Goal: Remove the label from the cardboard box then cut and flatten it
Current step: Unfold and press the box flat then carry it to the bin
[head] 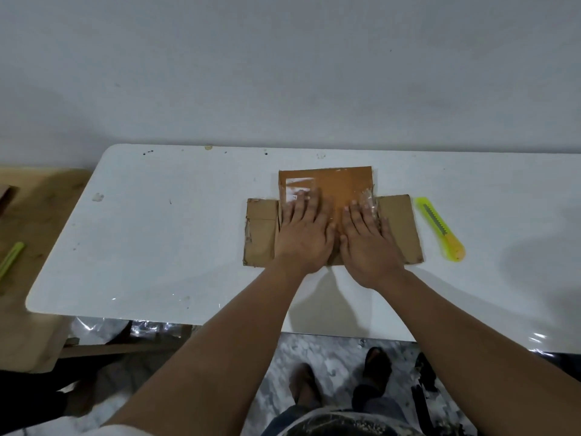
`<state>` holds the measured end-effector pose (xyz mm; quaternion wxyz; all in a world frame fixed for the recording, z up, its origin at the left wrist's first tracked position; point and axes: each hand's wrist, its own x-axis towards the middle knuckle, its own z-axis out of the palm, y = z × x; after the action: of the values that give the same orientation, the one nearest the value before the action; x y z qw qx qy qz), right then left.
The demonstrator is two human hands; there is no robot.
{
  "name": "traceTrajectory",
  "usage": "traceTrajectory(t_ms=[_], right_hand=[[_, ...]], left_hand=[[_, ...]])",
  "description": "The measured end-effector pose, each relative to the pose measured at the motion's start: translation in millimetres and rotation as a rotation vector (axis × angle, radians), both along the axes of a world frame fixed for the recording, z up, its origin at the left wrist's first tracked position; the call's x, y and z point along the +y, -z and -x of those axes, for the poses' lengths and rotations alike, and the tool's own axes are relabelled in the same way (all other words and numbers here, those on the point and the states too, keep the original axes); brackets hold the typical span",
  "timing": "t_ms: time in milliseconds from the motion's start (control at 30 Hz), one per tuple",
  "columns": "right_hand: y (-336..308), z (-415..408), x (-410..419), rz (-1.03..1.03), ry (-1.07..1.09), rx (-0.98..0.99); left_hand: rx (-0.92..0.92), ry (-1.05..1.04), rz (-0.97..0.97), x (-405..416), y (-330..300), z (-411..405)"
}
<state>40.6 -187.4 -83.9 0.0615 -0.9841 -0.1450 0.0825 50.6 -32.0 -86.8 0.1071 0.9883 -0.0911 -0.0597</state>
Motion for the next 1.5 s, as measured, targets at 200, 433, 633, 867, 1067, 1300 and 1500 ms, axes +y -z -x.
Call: traceTrajectory(t_ms=[200,433,633,867,1067,1300,1500], right_hand=[[-14.5,2.4,-26.2,-0.242,-0.060,0.041],[-23.8,21.0,-59.3,-0.435,0.424,0.037],[-46.7,13.6,-63.5,-0.979,0.737,0.028],[-42.4,-10.5,-44.8,-1.002,0.550,0.157],[-29.2,-27.1,-24.3,-0.825,0.401,-0.007],[2.6,-42.7,-17.3,-0.389,0.276,-0.132],[6.8,-46.0,-14.1,-0.227,0.264,-0.038]], left_hand=[[0.009,0.032,-0.025,1.8,-0.2,-5.2],[0.001,0.039,-0.013,2.7,-1.4,-5.4],[-0.002,0.034,-0.004,2.4,-2.3,-5.0],[-0.001,0.034,-0.031,2.0,-1.4,-5.2],[-0.008,0.033,-0.036,1.1,0.4,-6.1],[-0.008,0.019,-0.008,-0.1,1.3,-6.0],[-0.036,0.008,-0.009,-0.7,3.1,-6.3]])
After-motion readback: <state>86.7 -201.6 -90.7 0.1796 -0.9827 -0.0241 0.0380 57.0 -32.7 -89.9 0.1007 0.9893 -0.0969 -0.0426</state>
